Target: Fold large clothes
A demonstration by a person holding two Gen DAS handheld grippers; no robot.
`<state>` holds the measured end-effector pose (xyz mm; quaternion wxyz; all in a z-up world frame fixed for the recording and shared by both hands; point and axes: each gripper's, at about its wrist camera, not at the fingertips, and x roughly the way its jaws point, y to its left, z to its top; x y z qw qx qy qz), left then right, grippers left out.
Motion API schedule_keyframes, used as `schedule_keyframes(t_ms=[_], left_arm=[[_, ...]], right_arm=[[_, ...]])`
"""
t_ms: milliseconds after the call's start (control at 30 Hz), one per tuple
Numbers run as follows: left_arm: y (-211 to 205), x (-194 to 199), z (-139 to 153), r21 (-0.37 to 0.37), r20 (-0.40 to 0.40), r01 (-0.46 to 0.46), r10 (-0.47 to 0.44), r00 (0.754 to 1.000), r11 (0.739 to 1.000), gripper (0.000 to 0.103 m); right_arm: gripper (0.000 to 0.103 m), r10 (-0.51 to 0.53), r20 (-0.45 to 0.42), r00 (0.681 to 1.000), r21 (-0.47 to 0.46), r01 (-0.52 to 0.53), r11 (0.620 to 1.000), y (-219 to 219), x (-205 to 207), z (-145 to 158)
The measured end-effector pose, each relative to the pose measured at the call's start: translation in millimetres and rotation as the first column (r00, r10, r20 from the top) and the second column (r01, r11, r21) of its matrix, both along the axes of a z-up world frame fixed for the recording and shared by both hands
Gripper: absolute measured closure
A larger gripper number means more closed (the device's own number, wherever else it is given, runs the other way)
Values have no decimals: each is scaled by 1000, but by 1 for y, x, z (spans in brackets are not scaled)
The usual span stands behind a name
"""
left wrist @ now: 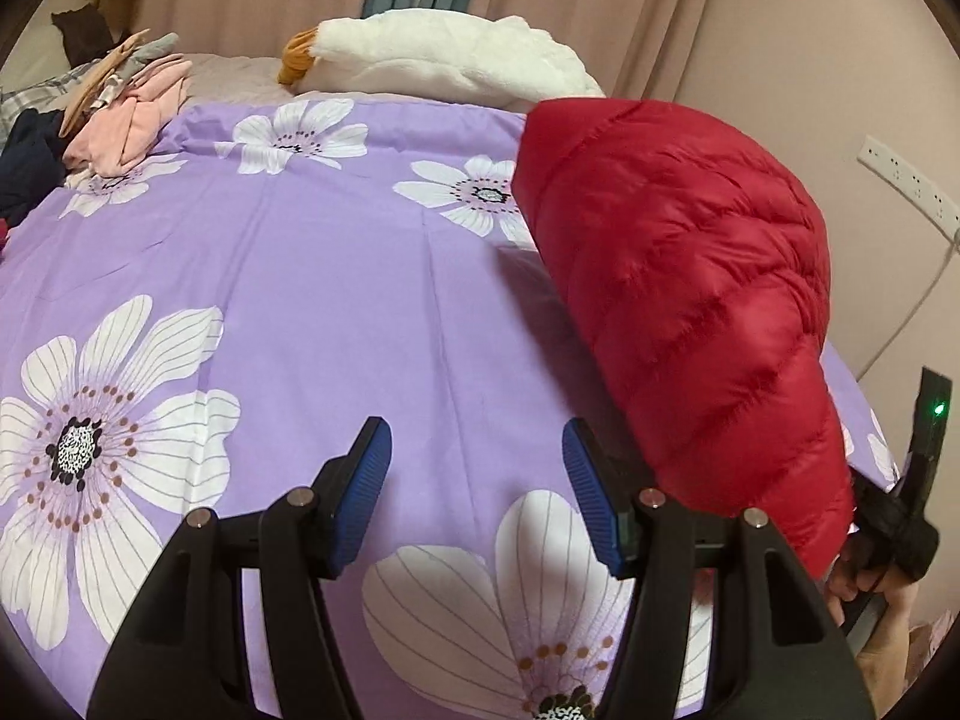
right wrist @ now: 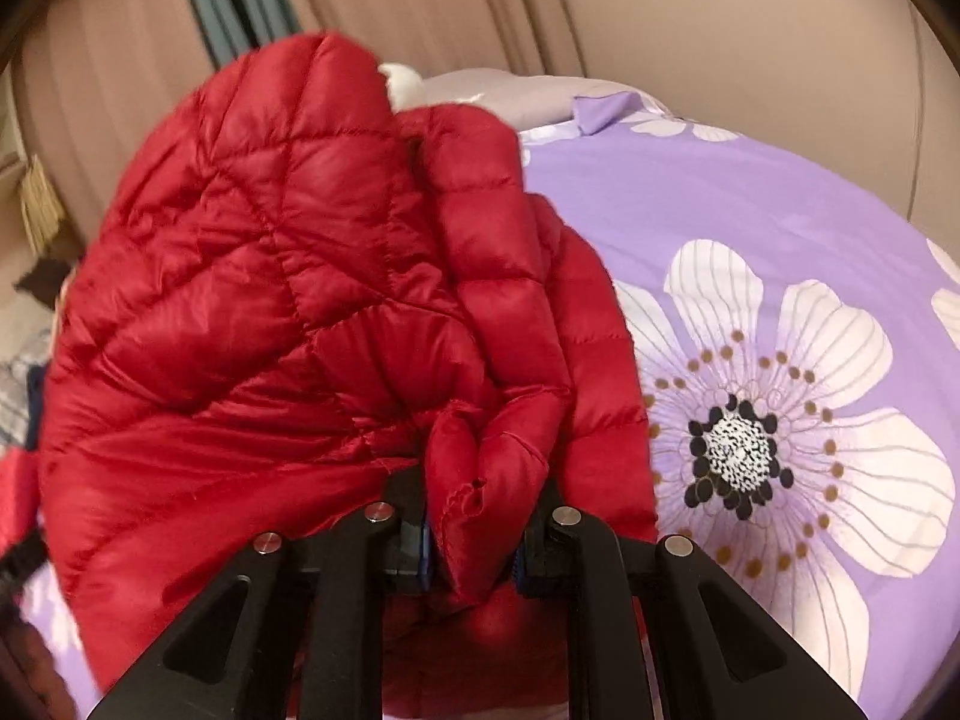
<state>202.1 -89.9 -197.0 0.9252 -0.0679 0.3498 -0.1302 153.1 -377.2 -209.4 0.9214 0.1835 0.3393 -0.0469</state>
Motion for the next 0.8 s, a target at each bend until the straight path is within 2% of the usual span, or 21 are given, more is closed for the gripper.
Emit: schedule_keyframes(t_ms=[233,433,567,667,800], left_arm=[[11,1,2,-19,-13,-40,40,999,999,44],[17,-9,3,21,-1,-38,38,999,999,44],[23,-13,2,33,3,-59,59,998,998,44],[21,-14,3,49,30,-61,60,998,997,44],[10,-14,13,55,82,2,-7,997,998,45]], right_arm=[[88,16,-19,1000,-50,-17,999,7,8,-5],[88,48,-1,999,87,-47,995,-13,12,-12],[88,52,3,999,108,-52,993,-17,7,-10],[88,61,9,998,165,-62,984,-30,5,-13],[88,93,10,996,124,-94,988,-30,4,-10]])
